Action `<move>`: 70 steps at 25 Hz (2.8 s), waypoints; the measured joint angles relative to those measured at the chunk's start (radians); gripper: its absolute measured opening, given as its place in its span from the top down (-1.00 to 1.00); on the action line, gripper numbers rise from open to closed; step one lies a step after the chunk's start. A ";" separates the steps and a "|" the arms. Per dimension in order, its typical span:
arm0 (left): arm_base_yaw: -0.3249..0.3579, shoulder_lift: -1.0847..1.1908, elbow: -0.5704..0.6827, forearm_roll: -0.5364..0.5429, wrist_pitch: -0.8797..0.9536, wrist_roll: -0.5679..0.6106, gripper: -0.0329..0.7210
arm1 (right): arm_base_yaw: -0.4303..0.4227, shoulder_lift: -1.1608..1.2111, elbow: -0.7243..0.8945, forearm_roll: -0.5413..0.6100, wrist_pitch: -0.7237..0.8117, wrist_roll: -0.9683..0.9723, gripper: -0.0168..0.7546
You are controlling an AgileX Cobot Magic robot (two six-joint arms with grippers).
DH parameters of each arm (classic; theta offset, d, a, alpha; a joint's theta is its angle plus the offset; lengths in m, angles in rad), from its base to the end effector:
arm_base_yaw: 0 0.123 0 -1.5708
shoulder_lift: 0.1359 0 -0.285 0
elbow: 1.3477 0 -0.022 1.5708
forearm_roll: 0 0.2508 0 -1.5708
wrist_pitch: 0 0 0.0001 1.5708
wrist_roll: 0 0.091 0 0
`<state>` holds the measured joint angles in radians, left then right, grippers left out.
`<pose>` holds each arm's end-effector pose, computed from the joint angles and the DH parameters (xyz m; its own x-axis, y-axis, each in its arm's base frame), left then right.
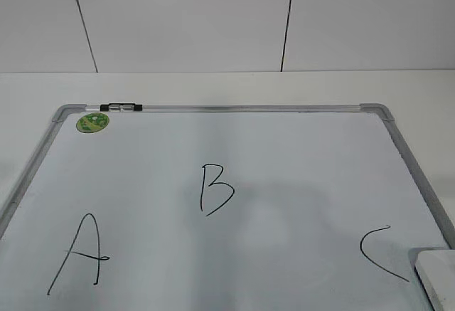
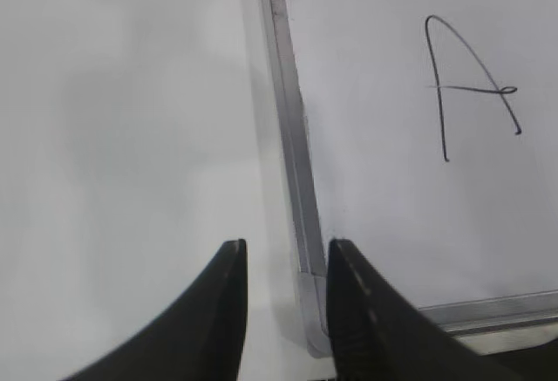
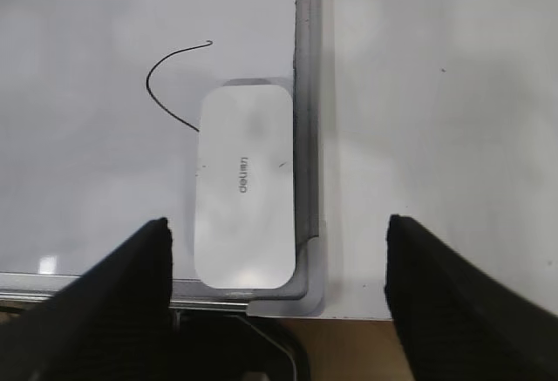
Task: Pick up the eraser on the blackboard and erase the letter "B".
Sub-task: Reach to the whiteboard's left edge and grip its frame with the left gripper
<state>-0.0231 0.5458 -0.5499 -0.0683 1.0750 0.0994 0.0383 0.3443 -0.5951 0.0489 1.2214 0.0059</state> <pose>0.0766 -0.0072 0.2717 -0.8262 0.0858 -0.5569 0.1118 0.9936 -0.0128 0.0340 0.0055 0.2883 -0.7734 -0.0070 -0.6339 -0.0499 0.9975 0.0498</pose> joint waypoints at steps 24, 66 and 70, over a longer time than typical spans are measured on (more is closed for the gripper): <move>0.000 1.099 -0.626 -0.033 -0.071 0.000 0.28 | 0.000 0.305 -0.039 0.106 0.026 0.021 -0.56; 0.000 1.362 -0.649 -0.031 -0.222 0.000 0.29 | 0.000 0.306 -0.039 0.117 0.026 0.024 -0.56; 0.000 1.362 -0.649 -0.031 -0.217 0.000 0.29 | 0.000 0.306 -0.039 0.117 0.026 0.024 -0.56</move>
<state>-0.0231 1.9076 -1.1988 -0.0995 0.8579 0.0994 0.0383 0.6498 -0.6339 0.1655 1.2474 0.0294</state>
